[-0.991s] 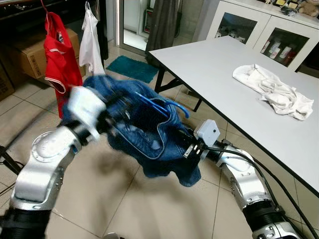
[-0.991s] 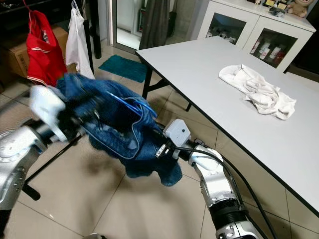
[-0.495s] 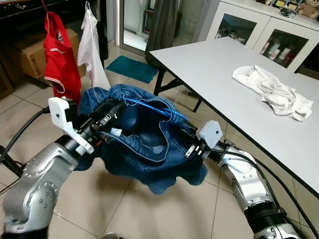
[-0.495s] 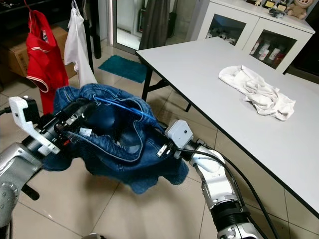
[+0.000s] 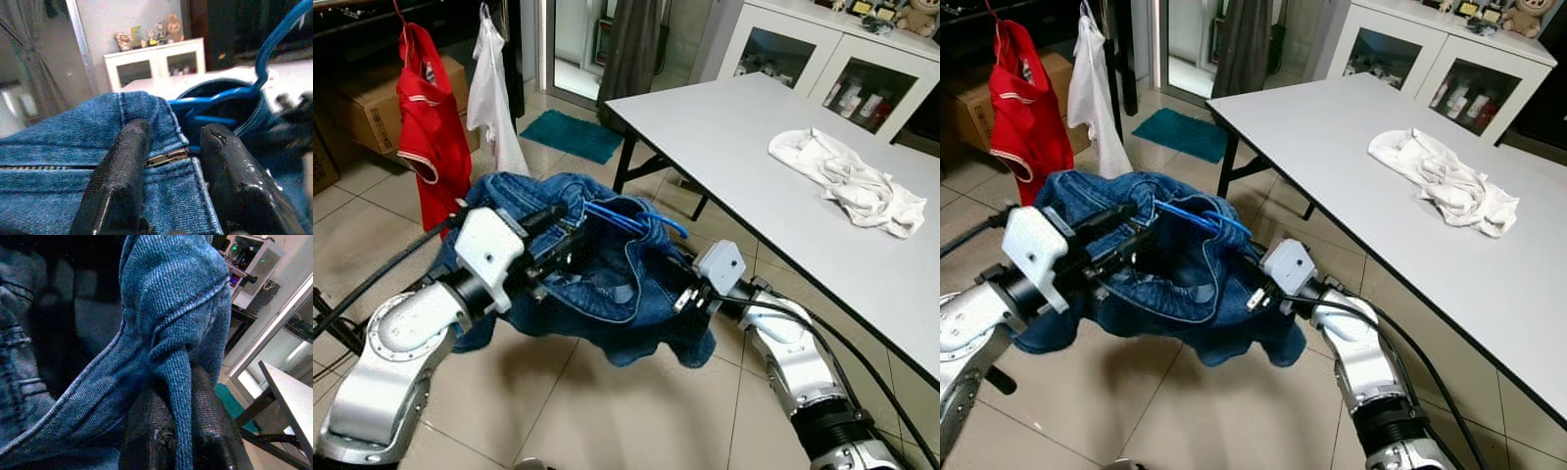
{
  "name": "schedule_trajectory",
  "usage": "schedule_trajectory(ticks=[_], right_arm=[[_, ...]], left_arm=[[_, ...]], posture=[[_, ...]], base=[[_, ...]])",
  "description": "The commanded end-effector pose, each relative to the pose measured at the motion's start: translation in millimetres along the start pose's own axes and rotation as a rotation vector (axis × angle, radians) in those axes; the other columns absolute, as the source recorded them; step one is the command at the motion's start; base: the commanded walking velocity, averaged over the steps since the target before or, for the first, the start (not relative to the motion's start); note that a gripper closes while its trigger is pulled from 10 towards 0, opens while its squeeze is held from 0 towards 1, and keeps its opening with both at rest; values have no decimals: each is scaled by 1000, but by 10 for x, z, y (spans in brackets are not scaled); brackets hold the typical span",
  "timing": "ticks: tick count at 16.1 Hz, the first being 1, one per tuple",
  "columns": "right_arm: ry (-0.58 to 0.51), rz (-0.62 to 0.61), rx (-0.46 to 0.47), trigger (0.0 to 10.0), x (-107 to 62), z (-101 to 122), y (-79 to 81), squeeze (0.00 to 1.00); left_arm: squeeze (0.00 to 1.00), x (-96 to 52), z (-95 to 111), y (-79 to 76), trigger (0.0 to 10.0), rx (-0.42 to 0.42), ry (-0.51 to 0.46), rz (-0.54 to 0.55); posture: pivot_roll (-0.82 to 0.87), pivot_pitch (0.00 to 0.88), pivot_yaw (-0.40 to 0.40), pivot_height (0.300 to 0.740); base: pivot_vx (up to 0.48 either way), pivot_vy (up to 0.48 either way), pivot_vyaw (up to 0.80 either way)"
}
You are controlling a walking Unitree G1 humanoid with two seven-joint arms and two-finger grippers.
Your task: Hang hanger
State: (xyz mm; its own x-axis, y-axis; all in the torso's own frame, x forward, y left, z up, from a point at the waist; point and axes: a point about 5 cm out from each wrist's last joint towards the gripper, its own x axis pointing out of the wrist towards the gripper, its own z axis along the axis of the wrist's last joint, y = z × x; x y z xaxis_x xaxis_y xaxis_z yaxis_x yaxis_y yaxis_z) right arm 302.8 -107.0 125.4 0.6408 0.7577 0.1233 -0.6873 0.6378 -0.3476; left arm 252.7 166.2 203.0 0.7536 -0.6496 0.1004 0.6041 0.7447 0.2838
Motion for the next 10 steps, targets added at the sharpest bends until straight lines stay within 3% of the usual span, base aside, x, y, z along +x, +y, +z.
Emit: schedule_trajectory(ticks=[1,2,5,6,7,8,9,10], right_arm=[[-16,-10,-21,0,19,40,-30,0],[-17,-10,-21,0,16,41,-31,0],[-22,-12,-27,0,1,49,-41,0],[-31,-16,-29,0,-6,59,-46,0],[-36,-17,-33,0,-9,66,-44,0],[-42,-18,-40,0,-17,74,-34,0],[-40,-18,-41,0,-32,69,-25,0],[-36,-19,-37,0,-50,61,-30,0]], left_arm=[[1000,-14,-7,-43,10000,-131,-15,6],[1000,-35,-51,1,10000,-240,-14,69],[1000,-40,-72,72,10000,-403,-62,173],[133,-30,-56,91,10000,-500,-101,212],[0,-23,-44,98,10000,-526,-118,230],[0,-17,-41,111,10000,-503,-116,255],[0,-22,-56,92,10000,-251,-27,237],[0,-33,-24,38,10000,61,41,145]], posture=[[153,62,-144,740],[153,62,-144,740],[155,70,-146,740],[155,71,-146,740],[155,74,-147,740],[155,77,-148,740],[155,78,-150,740],[156,80,-150,740]], base=[[0,0,0],[0,0,0],[0,0,0],[0,0,0],[0,0,0],[0,0,0],[0,0,0],[0,0,0]])
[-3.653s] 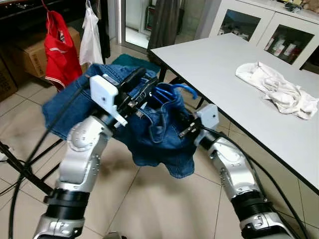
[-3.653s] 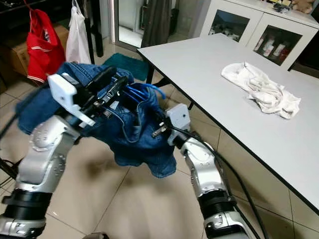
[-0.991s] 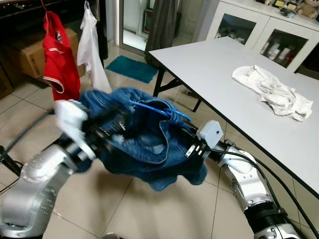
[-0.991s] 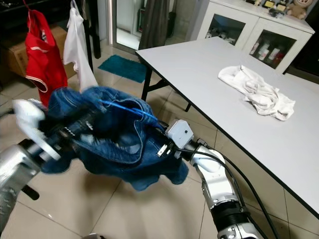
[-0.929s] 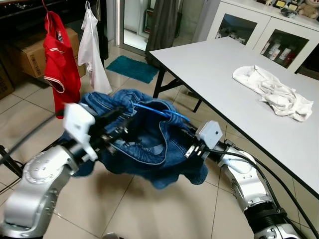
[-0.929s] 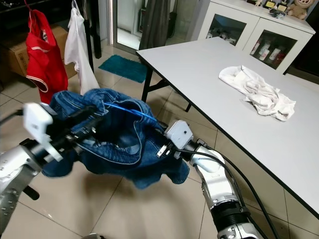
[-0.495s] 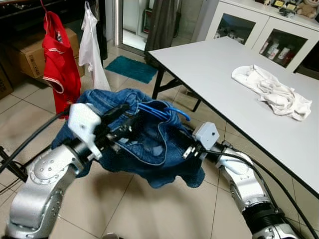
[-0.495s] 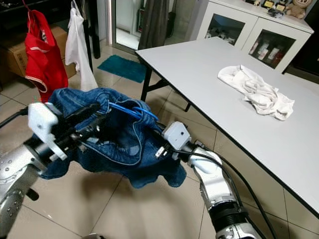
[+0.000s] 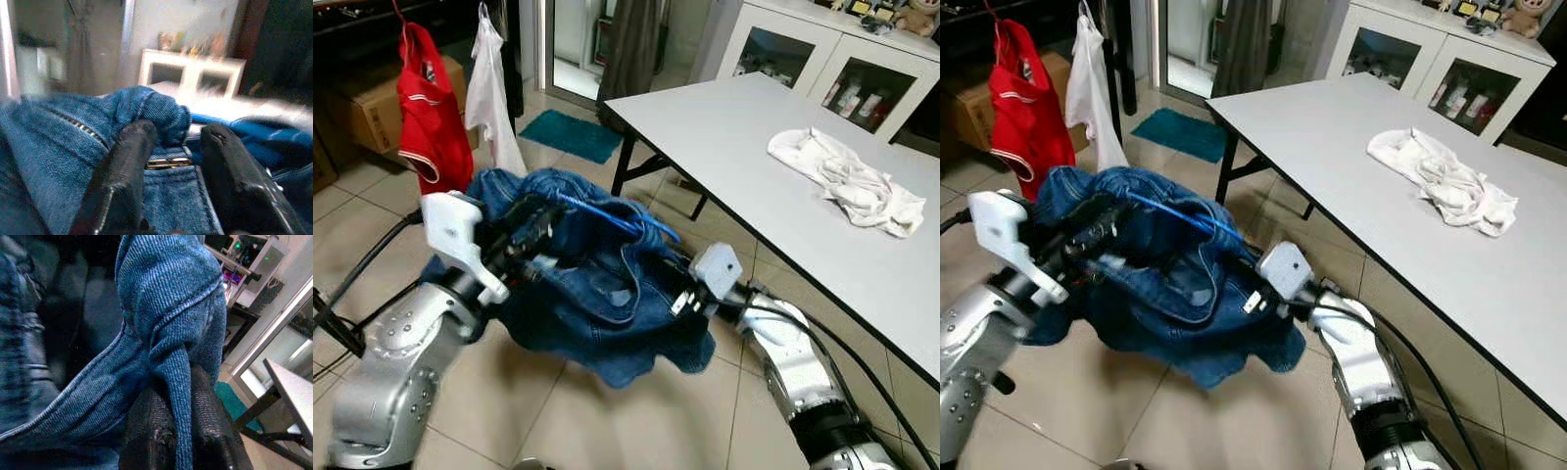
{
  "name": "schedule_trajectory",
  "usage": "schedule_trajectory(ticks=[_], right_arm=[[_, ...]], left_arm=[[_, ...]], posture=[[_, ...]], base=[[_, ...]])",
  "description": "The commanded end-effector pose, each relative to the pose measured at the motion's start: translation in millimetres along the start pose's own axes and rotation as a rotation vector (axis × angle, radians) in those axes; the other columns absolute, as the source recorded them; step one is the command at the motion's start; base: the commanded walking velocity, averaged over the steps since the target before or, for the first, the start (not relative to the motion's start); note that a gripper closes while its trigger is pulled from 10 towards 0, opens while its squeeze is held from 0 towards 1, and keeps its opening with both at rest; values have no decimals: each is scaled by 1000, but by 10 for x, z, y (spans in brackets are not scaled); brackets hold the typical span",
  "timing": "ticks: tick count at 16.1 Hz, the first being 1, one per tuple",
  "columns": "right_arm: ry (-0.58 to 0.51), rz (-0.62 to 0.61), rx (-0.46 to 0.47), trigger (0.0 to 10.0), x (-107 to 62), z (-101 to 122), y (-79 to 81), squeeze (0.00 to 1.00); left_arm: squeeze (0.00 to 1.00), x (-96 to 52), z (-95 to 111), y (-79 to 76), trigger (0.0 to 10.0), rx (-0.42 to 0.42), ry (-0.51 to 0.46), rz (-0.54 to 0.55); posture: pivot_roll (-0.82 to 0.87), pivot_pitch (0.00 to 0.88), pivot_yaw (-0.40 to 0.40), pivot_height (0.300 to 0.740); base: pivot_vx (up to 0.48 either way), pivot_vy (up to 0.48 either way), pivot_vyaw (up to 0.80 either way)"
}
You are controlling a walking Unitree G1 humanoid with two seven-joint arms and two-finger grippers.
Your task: Hang hanger
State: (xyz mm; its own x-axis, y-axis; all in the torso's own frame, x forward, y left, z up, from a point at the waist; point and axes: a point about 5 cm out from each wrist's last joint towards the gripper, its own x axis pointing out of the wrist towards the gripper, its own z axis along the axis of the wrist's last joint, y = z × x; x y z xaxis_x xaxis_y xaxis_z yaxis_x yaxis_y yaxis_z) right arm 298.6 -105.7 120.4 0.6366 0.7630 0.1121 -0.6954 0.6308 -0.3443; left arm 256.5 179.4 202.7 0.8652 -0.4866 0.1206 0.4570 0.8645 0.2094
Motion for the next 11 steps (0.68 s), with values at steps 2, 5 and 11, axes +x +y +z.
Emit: schedule_trajectory(ticks=[2,5,11], right_arm=[[-43,-28,-43,0,-34,91,-90,0],[-44,-32,-46,0,-26,105,-121,0],[-11,-59,-43,0,-16,50,-101,0]], left_arm=[[0,-8,34,-112,10000,243,1,-105],[0,-3,167,-73,10000,561,4,-182],[0,3,67,-21,10000,536,132,-156]], posture=[[156,81,-150,740],[157,82,-152,740],[157,82,-149,740]], base=[[0,0,0],[0,0,0],[0,0,0]])
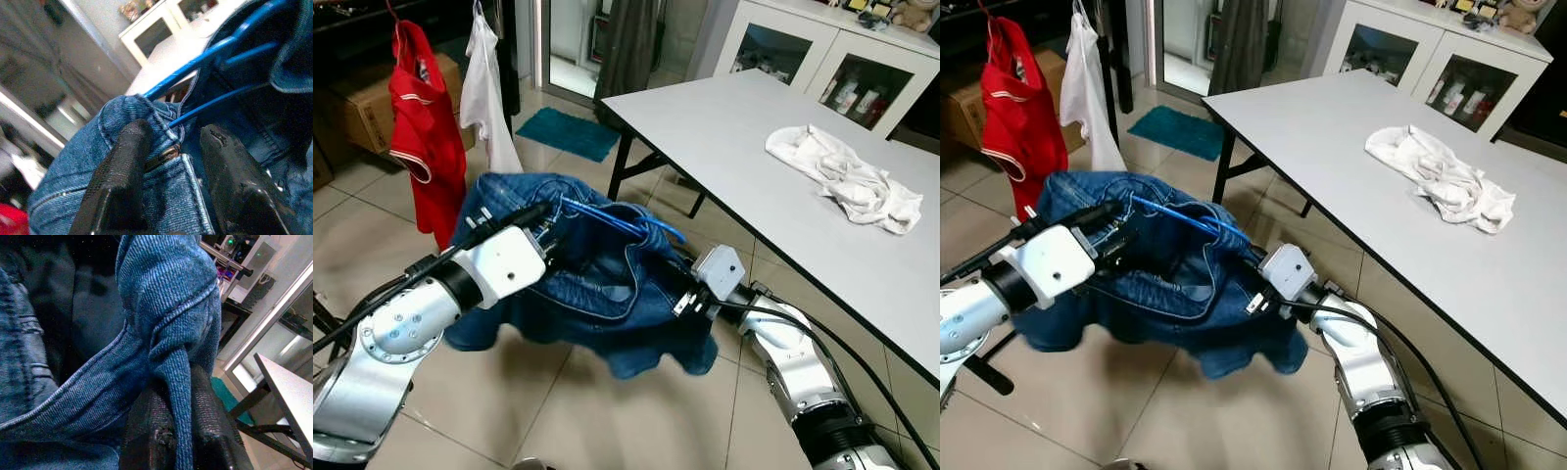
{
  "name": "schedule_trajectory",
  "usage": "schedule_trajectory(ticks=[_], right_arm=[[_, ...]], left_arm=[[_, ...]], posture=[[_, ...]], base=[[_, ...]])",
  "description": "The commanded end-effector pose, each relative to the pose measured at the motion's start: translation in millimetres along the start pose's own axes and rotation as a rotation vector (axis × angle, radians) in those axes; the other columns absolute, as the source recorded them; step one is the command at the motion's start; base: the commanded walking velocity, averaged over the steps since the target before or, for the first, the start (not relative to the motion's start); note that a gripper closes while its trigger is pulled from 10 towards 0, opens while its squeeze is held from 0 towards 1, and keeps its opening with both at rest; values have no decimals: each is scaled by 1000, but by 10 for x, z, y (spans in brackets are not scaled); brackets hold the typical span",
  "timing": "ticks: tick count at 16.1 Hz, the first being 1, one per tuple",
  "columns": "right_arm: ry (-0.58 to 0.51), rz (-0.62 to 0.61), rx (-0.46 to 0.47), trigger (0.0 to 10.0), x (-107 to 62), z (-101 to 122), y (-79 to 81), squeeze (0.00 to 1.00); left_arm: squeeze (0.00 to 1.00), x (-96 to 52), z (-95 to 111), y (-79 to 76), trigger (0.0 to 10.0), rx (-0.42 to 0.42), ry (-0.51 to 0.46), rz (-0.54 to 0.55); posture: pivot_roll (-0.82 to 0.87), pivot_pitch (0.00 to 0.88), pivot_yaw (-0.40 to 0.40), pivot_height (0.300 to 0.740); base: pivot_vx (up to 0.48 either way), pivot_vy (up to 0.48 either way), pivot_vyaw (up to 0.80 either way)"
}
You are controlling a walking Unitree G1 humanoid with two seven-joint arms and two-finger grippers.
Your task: Hang hanger
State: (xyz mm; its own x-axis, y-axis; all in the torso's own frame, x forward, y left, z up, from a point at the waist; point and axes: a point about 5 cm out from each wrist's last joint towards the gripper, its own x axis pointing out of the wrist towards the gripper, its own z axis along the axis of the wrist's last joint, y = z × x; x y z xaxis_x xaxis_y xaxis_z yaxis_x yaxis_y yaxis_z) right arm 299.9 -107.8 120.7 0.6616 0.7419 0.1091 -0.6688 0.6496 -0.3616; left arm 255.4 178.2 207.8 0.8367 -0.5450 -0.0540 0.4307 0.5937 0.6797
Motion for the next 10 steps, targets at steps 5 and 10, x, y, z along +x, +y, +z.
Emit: schedule_trajectory(ticks=[5,10], right_arm=[[-9,-90,62,0,23,-26,38,0],[-17,-81,82,0,4,-49,167,0]], left_arm=[[0,78,-452,-224,10000,-712,43,369],[165,152,-514,-326,10000,-531,60,350]], posture=[[170,80,-153,740],[173,78,-148,740]], base=[[0,0,0],[0,0,0]])
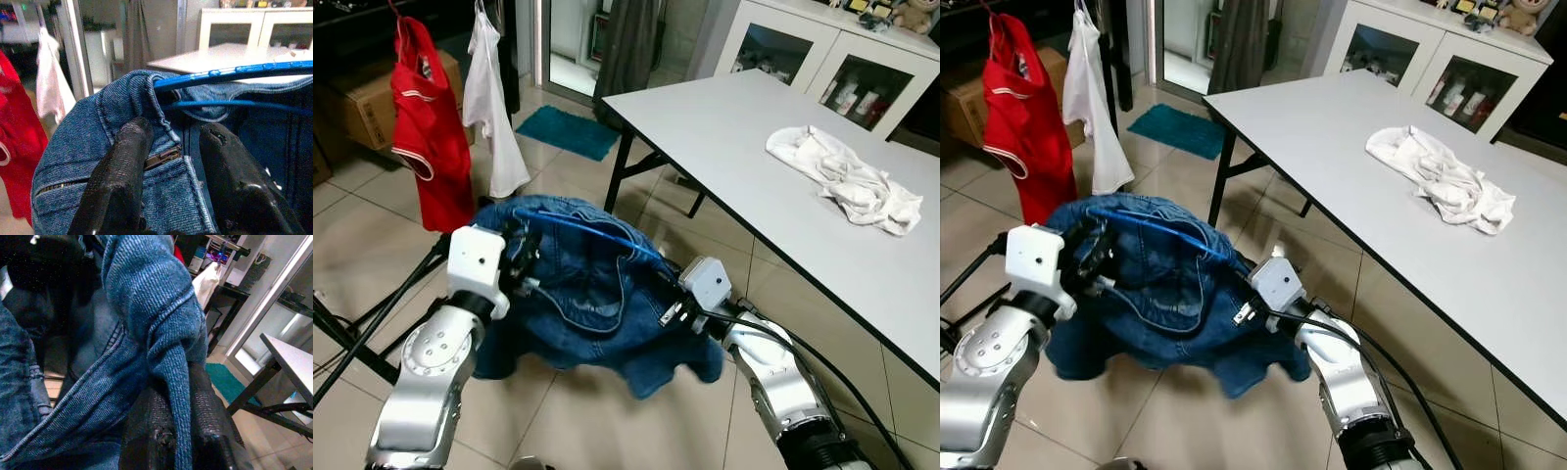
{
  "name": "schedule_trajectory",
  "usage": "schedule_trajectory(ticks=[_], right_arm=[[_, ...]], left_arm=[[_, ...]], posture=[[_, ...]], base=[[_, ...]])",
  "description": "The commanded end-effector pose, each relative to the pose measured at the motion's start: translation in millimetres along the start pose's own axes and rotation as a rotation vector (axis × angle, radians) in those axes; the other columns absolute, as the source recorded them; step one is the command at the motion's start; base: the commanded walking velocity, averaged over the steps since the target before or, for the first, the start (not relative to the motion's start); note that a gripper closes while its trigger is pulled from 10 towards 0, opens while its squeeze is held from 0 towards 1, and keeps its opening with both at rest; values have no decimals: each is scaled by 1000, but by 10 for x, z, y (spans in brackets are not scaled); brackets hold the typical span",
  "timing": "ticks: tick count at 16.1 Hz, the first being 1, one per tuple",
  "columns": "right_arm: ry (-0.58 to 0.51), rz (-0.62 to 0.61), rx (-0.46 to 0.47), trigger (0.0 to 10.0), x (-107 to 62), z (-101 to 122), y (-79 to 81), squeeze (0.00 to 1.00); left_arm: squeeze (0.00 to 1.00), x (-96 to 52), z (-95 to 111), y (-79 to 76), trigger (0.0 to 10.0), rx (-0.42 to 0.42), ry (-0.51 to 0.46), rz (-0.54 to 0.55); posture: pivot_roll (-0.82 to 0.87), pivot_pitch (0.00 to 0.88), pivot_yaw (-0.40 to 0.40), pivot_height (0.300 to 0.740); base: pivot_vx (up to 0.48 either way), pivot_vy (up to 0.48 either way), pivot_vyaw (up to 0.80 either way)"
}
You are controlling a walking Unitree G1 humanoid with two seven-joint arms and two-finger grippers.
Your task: Hang hanger
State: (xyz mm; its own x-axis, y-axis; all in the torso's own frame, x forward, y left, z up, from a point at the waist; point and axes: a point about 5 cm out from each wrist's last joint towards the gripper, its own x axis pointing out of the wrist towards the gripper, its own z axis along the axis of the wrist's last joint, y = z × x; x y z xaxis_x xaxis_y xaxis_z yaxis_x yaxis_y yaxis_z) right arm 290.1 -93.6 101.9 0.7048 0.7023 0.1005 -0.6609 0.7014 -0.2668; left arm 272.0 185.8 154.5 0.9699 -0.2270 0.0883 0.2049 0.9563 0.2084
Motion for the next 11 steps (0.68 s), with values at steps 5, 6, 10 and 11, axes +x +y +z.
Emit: schedule_trajectory(ticks=[5,6,10,11], right_arm=[[-3,-81,-2,0,-141,-38,-2,0],[6,-88,21,0,-152,-69,49,0],[7,-55,49,0,-148,-85,95,0],[1,-53,46,0,-167,-81,65,0]], left_arm=[[949,119,-3,-221,10000,235,-70,-72],[0,128,-3,-200,10000,278,-91,-15],[0,131,-195,-166,10000,-46,-20,103],[0,128,-251,-186,10000,-107,0,119]], posture=[[155,80,-136,740],[158,77,-143,740],[164,73,-174,740],[154,70,-181,740]], base=[[0,0,0],[0,0,0],[0,0,0],[0,0,0]])
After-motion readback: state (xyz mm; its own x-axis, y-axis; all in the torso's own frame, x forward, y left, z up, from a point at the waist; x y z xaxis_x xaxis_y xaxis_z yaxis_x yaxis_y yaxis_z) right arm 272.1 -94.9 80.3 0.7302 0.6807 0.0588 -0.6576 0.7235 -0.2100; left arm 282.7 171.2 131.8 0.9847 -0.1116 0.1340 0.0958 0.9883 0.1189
